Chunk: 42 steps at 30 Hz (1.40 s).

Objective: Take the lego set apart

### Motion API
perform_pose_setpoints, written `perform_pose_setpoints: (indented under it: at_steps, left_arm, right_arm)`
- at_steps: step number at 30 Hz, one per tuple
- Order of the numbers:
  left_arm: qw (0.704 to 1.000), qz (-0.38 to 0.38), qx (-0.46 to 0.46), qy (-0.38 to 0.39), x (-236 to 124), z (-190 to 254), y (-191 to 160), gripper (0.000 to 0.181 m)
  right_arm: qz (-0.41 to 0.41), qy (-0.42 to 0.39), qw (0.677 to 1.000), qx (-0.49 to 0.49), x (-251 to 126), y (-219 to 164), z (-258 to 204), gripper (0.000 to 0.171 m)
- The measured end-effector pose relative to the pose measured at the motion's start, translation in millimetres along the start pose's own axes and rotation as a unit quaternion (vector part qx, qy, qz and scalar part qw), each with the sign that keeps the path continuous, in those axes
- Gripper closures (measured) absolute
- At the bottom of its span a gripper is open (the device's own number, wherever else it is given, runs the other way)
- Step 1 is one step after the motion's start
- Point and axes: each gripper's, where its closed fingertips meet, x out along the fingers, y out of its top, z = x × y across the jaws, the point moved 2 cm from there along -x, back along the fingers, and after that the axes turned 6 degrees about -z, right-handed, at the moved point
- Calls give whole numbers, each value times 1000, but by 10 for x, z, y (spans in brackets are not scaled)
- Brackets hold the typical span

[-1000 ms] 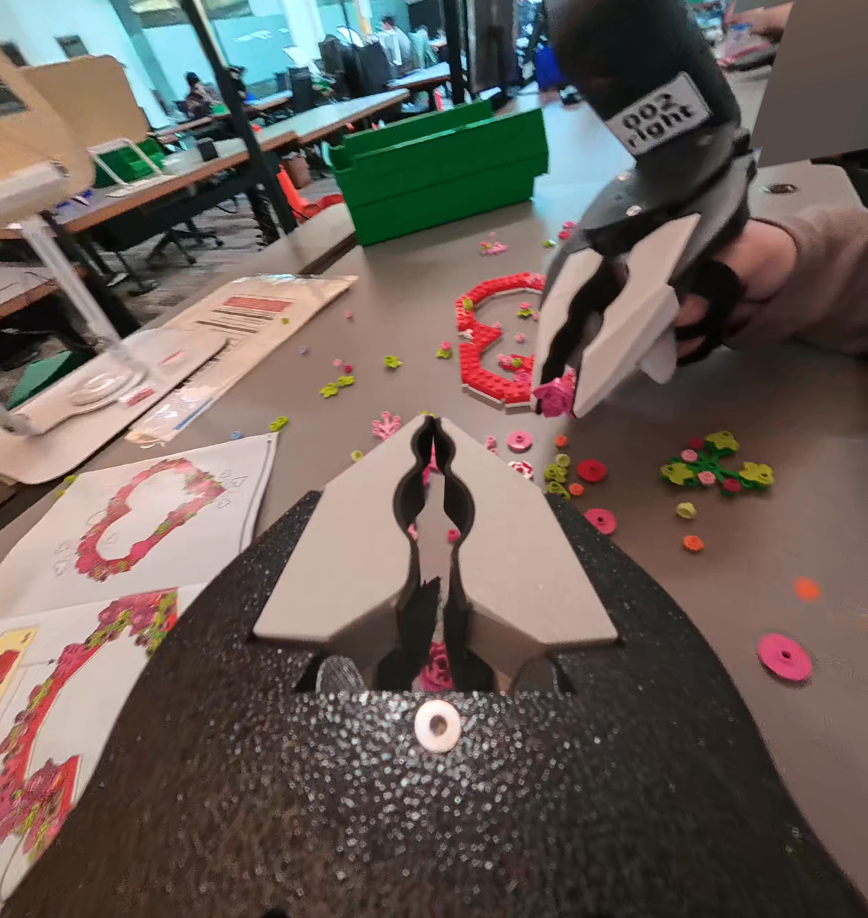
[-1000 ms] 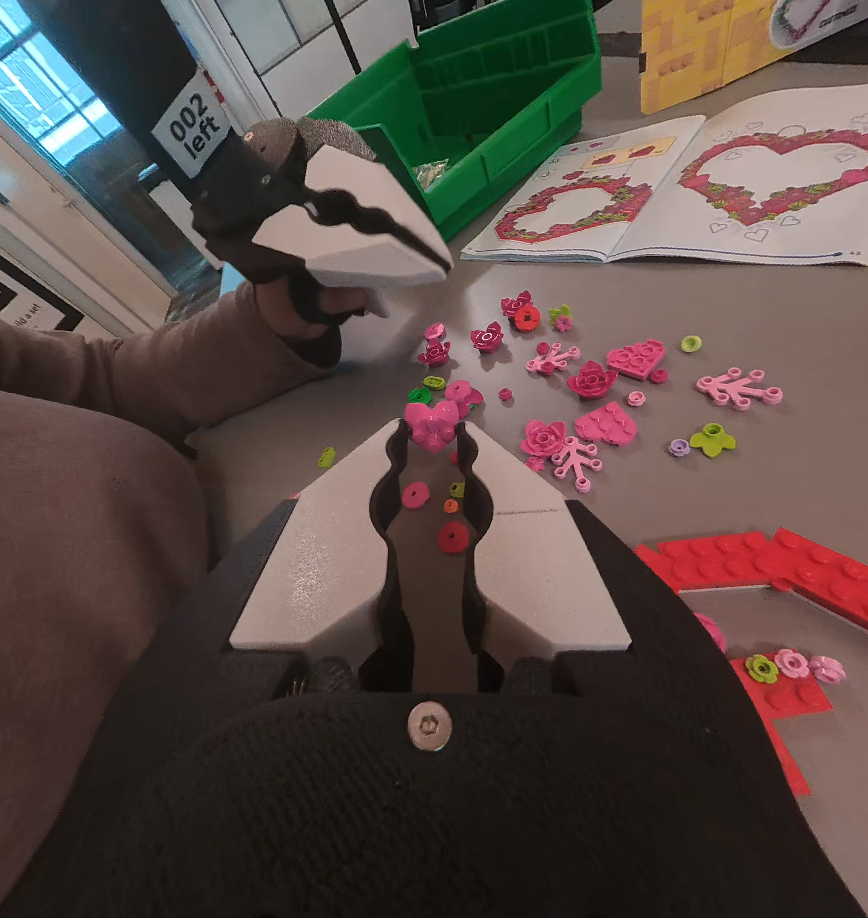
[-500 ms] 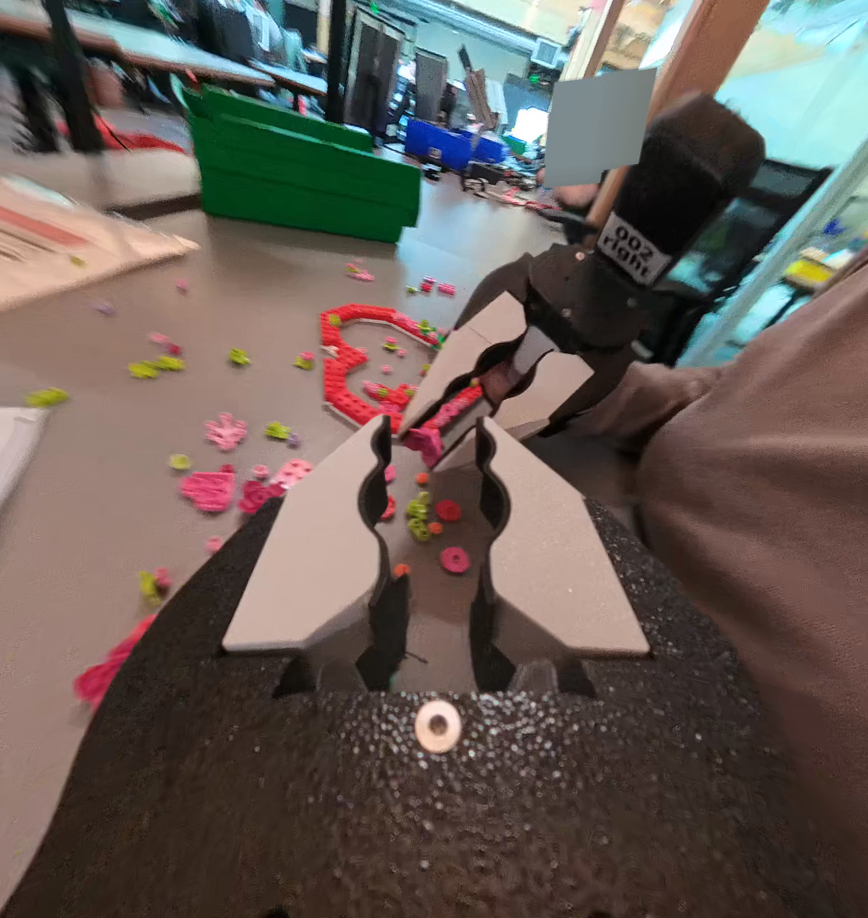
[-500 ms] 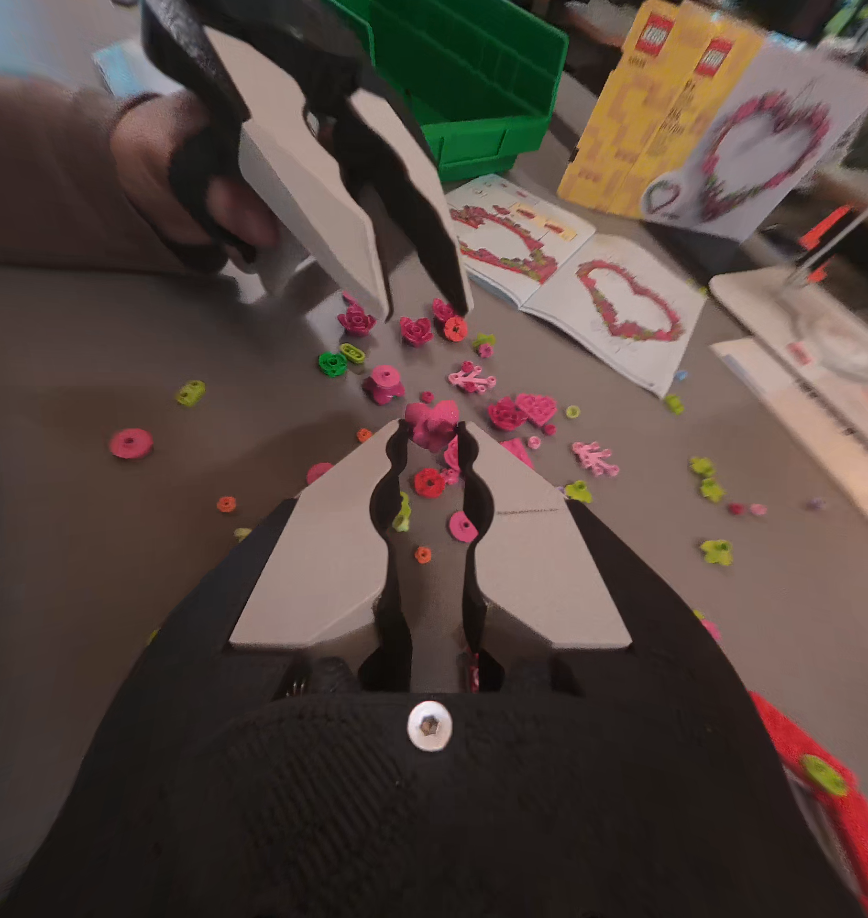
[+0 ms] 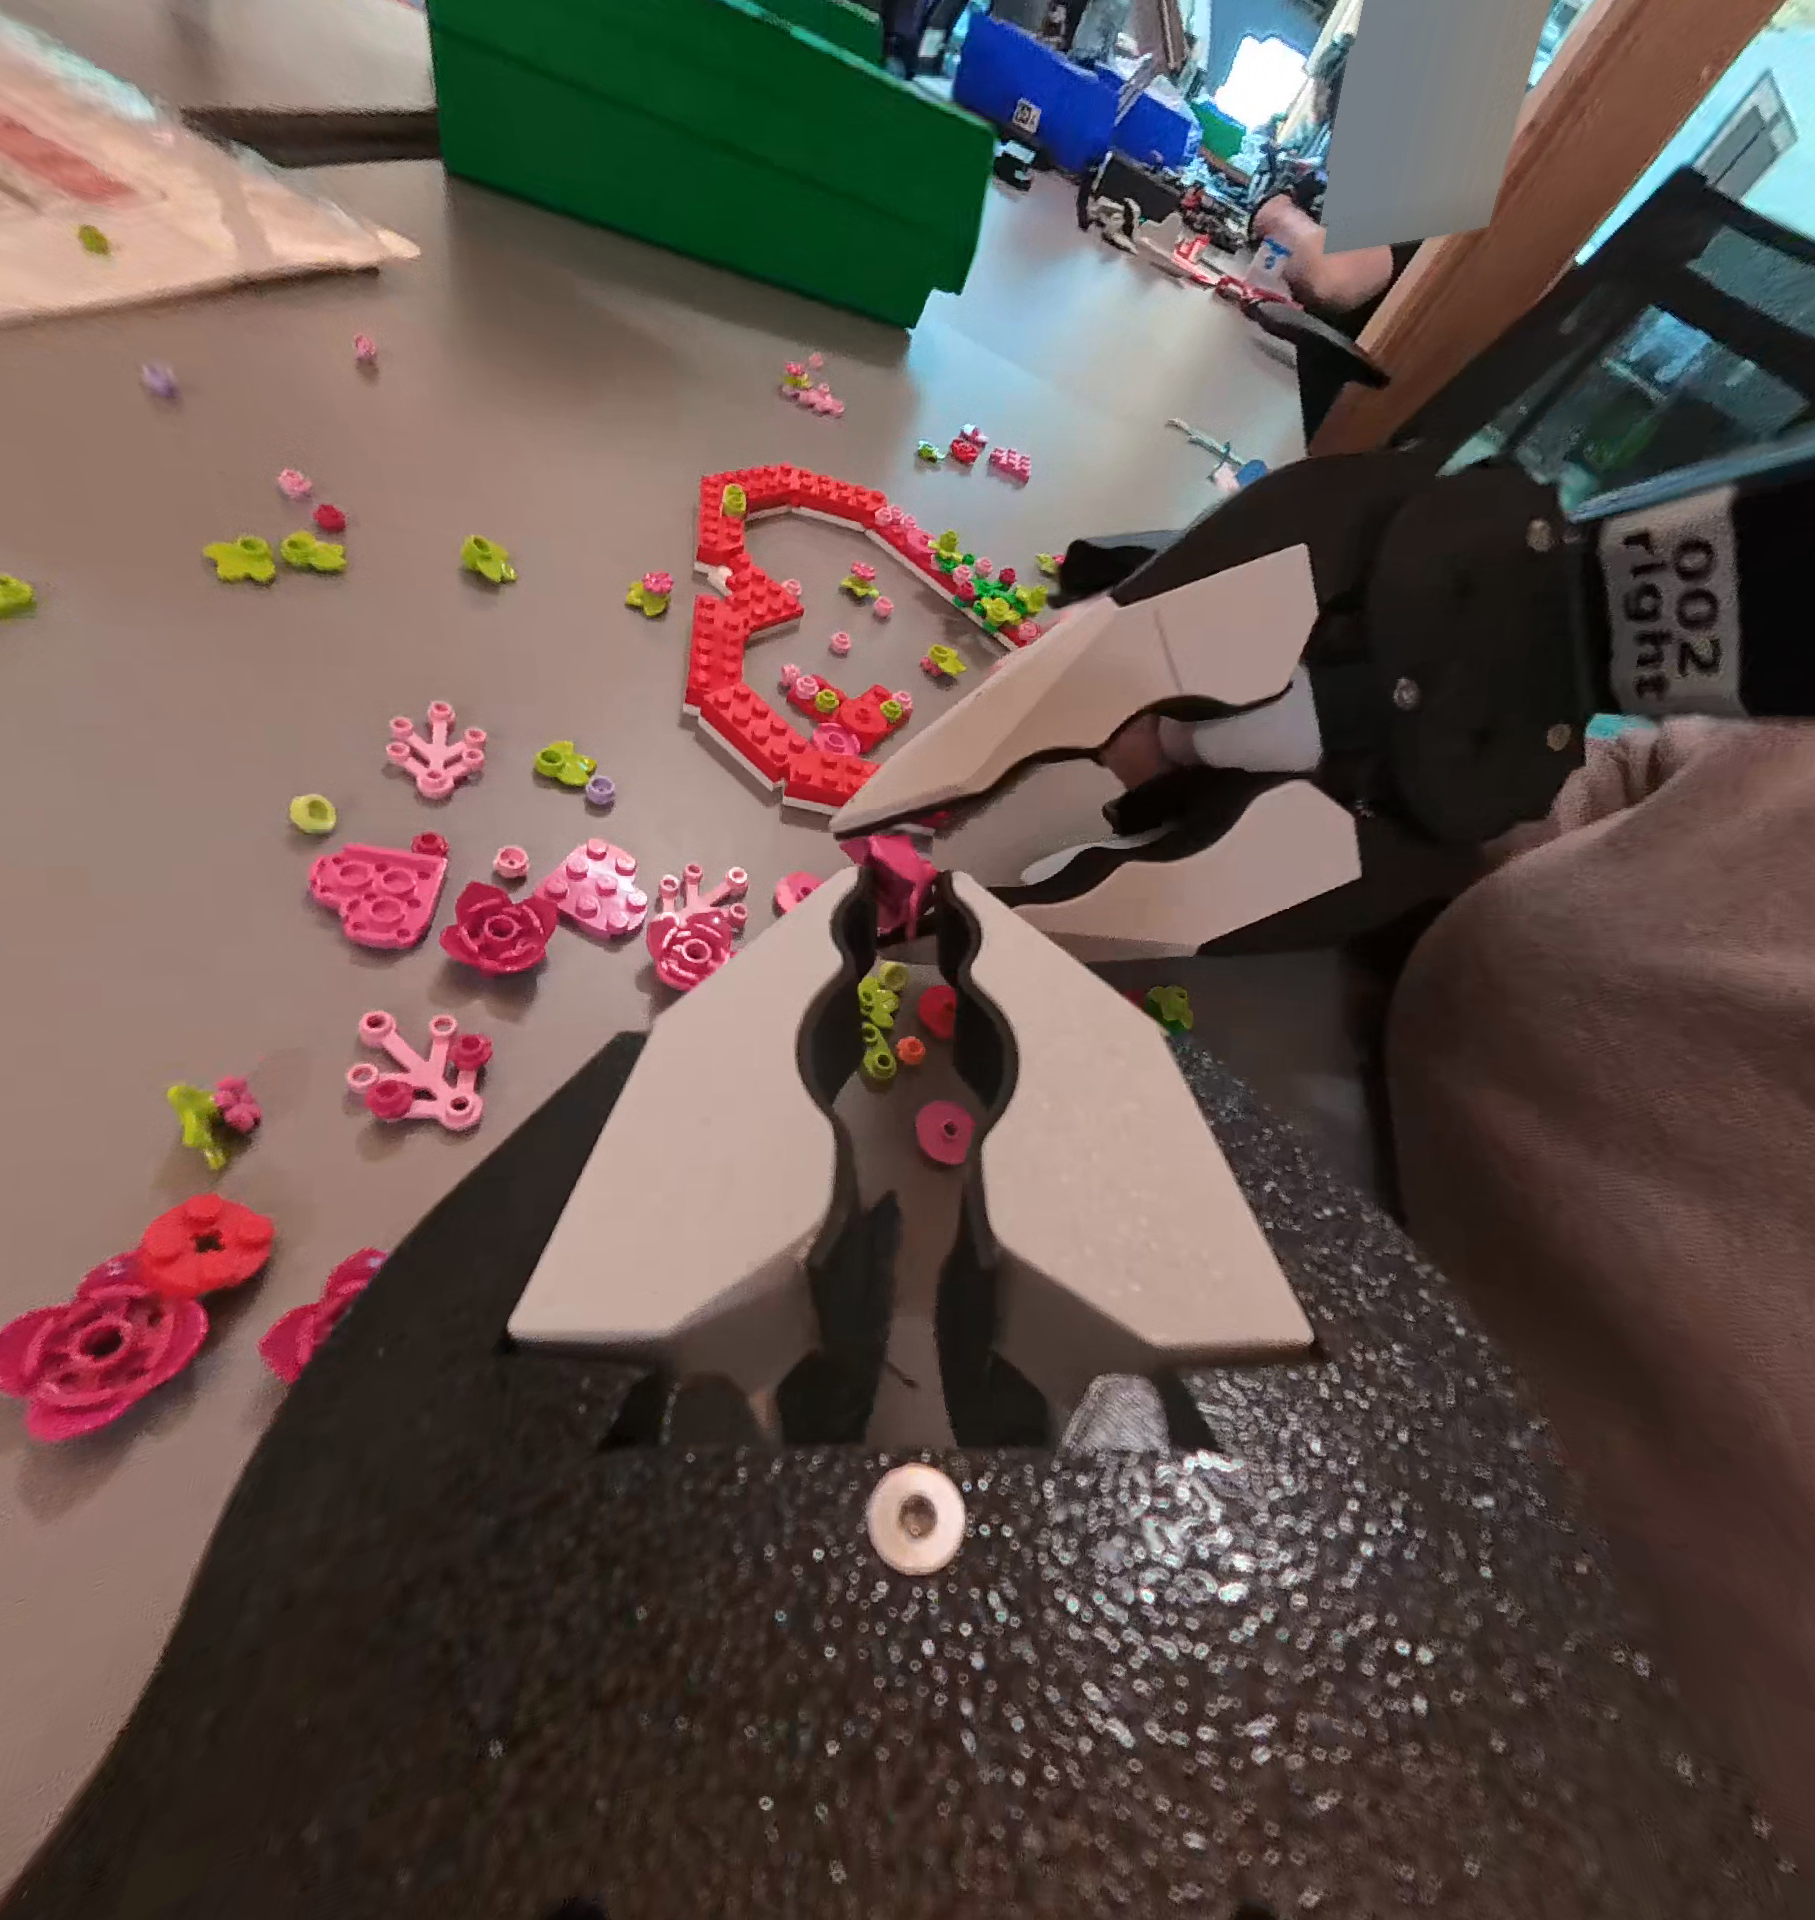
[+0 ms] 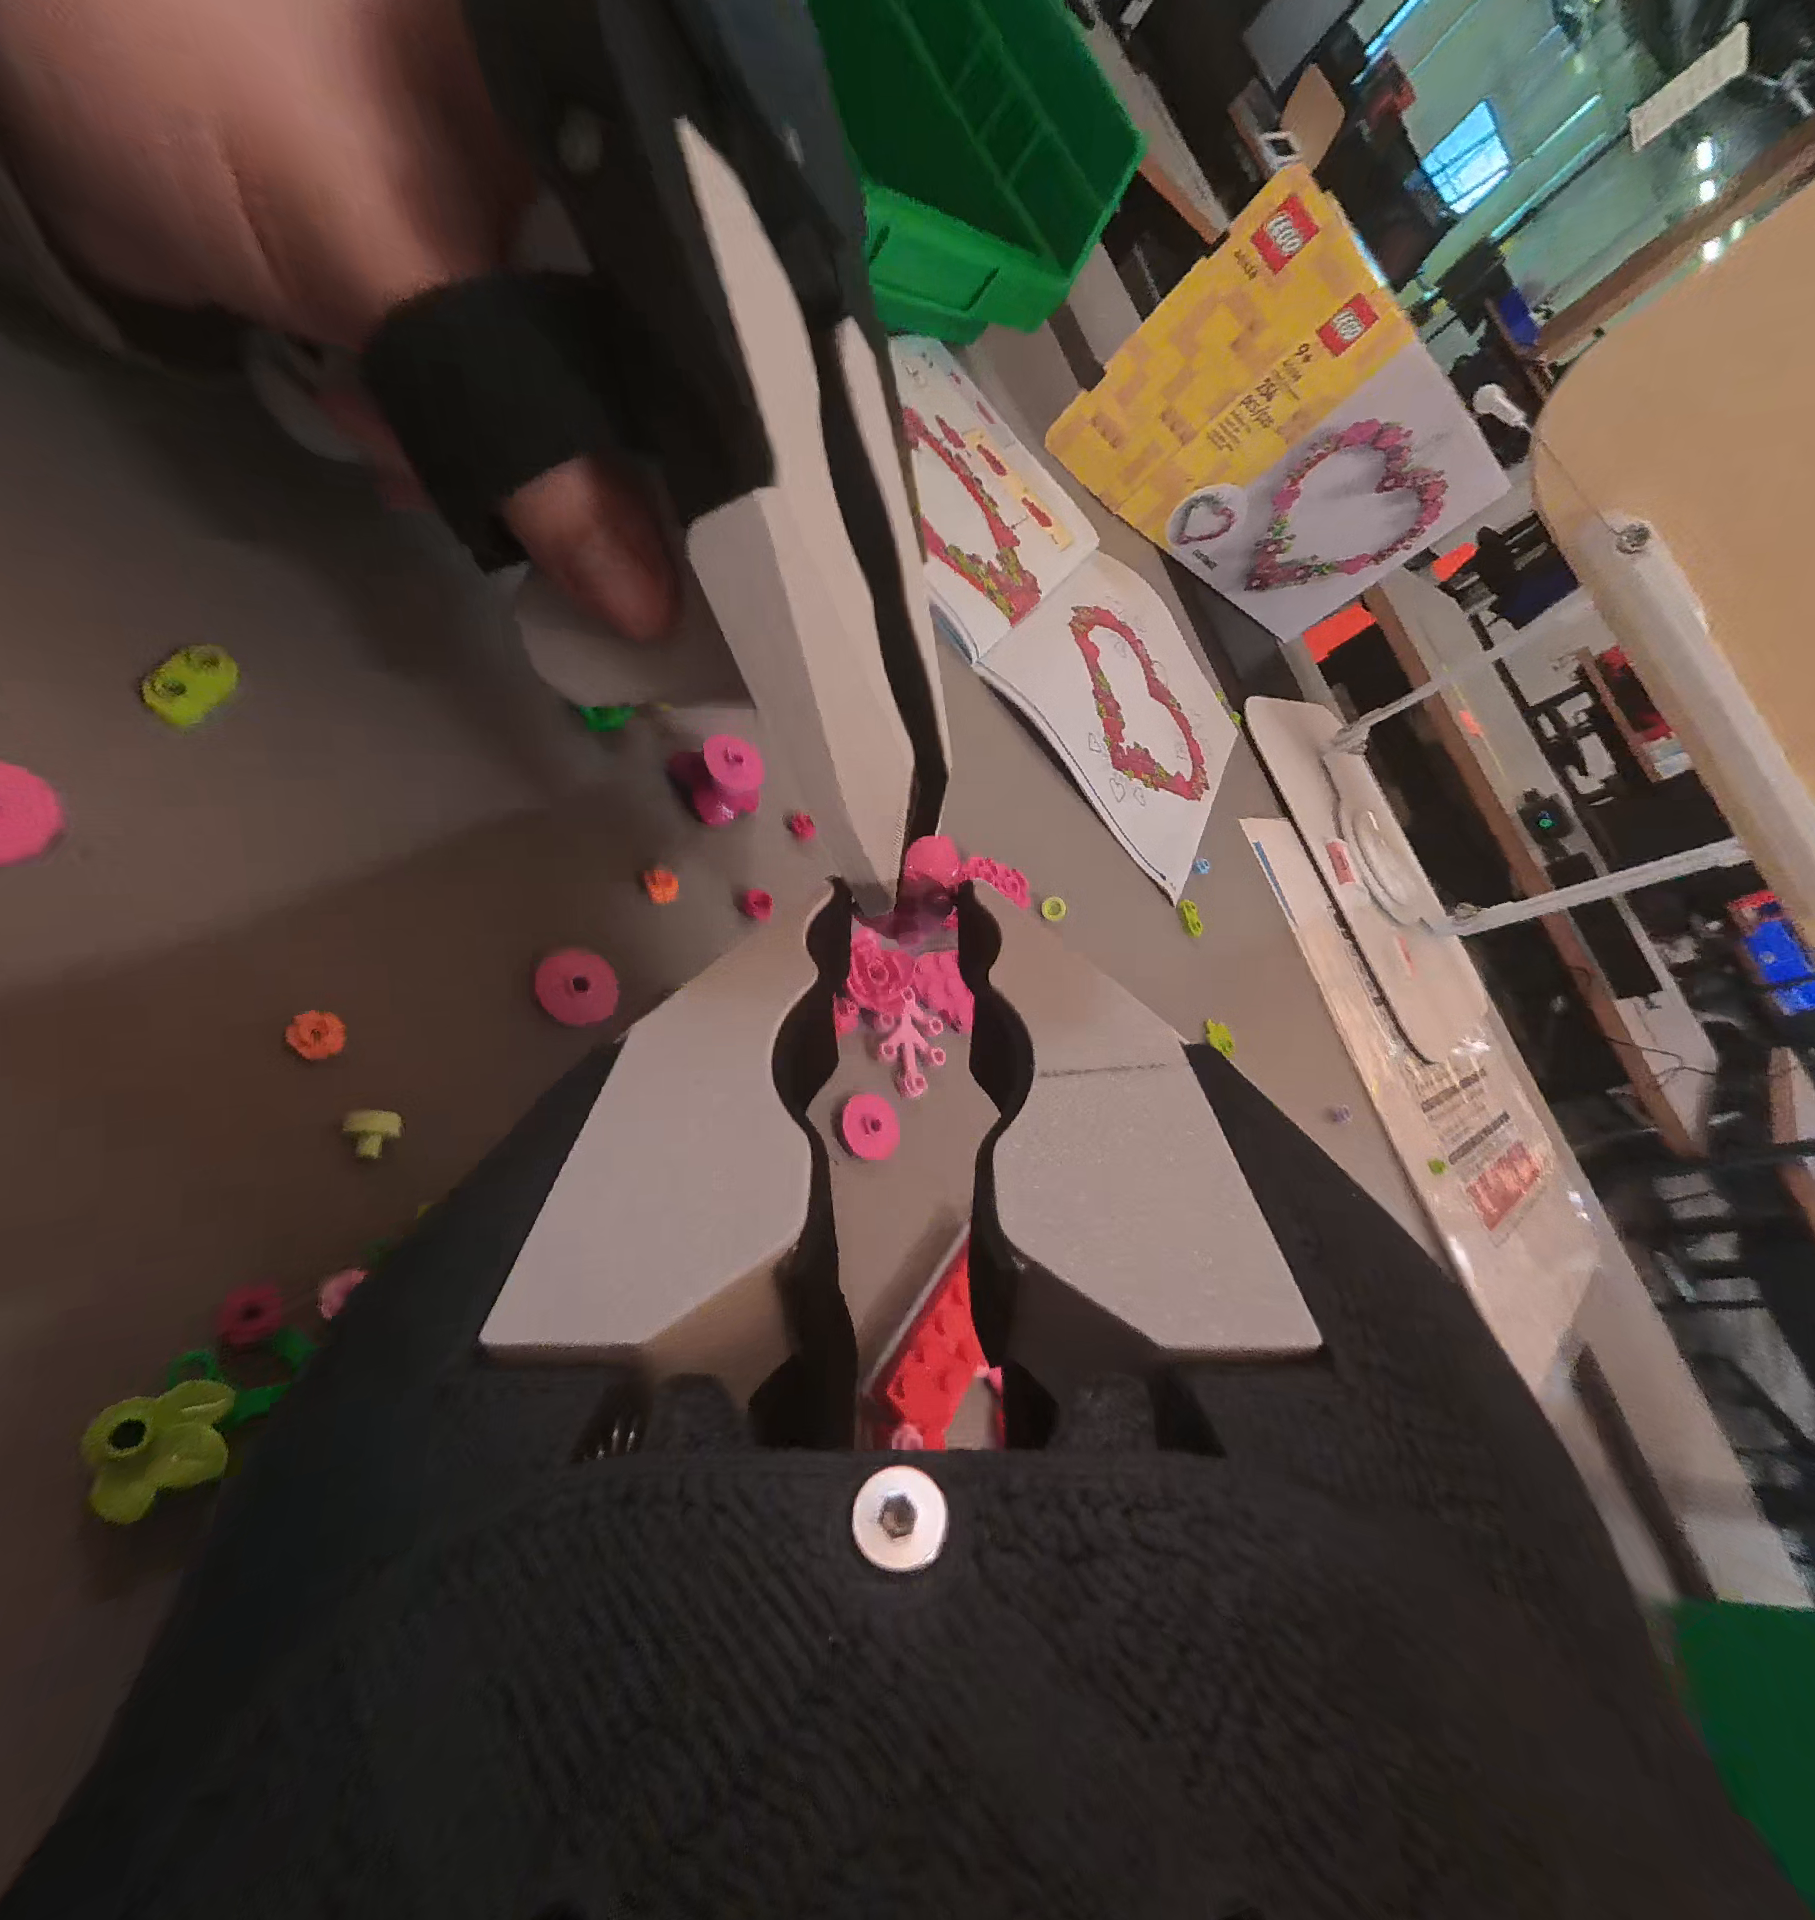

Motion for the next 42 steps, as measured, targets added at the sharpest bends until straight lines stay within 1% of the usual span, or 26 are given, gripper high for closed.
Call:
perform_pose_setpoints:
  at_steps: [1,2,3,5,7,9,10,11,12,13,15,16,18,19,20,21,22,23,24,25,26,27,28,31,34,42]
  left_arm:
    - [1000,6,15,2,-46,11,40,174]
    - [999,21,31,13,-127,5,115,174]
    - [997,40,47,40,-255,-38,208,175]
    - [982,79,81,150,-694,-244,425,176]
    - [943,117,92,297,-1335,-516,612,176]
    - [887,106,71,444,-1997,-799,628,176]
    - [863,81,46,497,-2258,-930,566,176]
    - [847,57,17,528,-2448,-1042,493,176]
    - [840,36,-11,541,-2572,-1143,420,175]
    - [833,20,-44,551,-2670,-1244,348,166]
    - [811,-14,-103,576,-2818,-1427,192,130]
    - [799,-35,-124,587,-2866,-1493,114,118]
    - [785,-61,-133,602,-2897,-1557,54,107]
    - [785,-68,-126,602,-2859,-1537,73,104]
    - [795,-64,-107,594,-2764,-1469,148,106]
    - [816,-50,-71,572,-2588,-1351,277,110]
    - [849,-38,-27,526,-2314,-1175,410,119]
    - [889,-36,14,456,-1967,-954,497,127]
    - [928,-48,50,367,-1587,-689,511,135]
    - [956,-74,75,274,-1238,-415,439,142]
    - [969,-106,85,205,-970,-205,319,150]
    - [975,-140,94,147,-756,-34,171,158]
    - [975,-168,101,109,-592,83,27,163]
    - [969,-211,105,74,-267,175,-285,168]
    - [962,-241,96,88,-135,82,-479,167]
    - [962,-232,87,111,-53,-97,-548,164]
  right_arm:
    - [13,8,999,31,-20,36,20,149]
    - [22,17,998,64,-39,54,54,134]
    - [27,24,995,93,-57,54,101,131]
    - [34,33,989,142,-93,24,195,131]
    - [38,45,982,181,-125,1,247,134]
    - [36,63,975,211,-136,-9,251,134]
    - [36,74,972,222,-140,-3,237,135]
    - [37,84,969,228,-147,11,218,135]
    - [39,94,967,232,-156,26,196,136]
    - [39,101,966,234,-168,40,176,137]
    - [40,110,965,235,-192,63,150,138]
    - [40,113,964,236,-206,70,142,138]
    - [43,118,962,243,-241,85,137,139]
    - [46,120,960,248,-263,88,142,139]
    - [50,119,959,253,-286,88,158,139]
    - [55,114,957,259,-314,83,187,139]
    - [61,109,956,266,-343,74,219,139]
    - [66,104,953,275,-373,61,253,139]
    - [71,100,951,285,-403,46,284,139]
    - [78,98,947,295,-434,33,310,140]
    - [85,96,944,304,-464,20,331,140]
    - [90,95,941,312,-490,5,344,140]
    - [95,96,938,320,-513,-11,348,141]
    - [99,98,933,332,-545,-59,326,142]
    - [97,103,931,336,-546,-82,285,142]
    - [85,103,939,317,-523,-96,233,143]
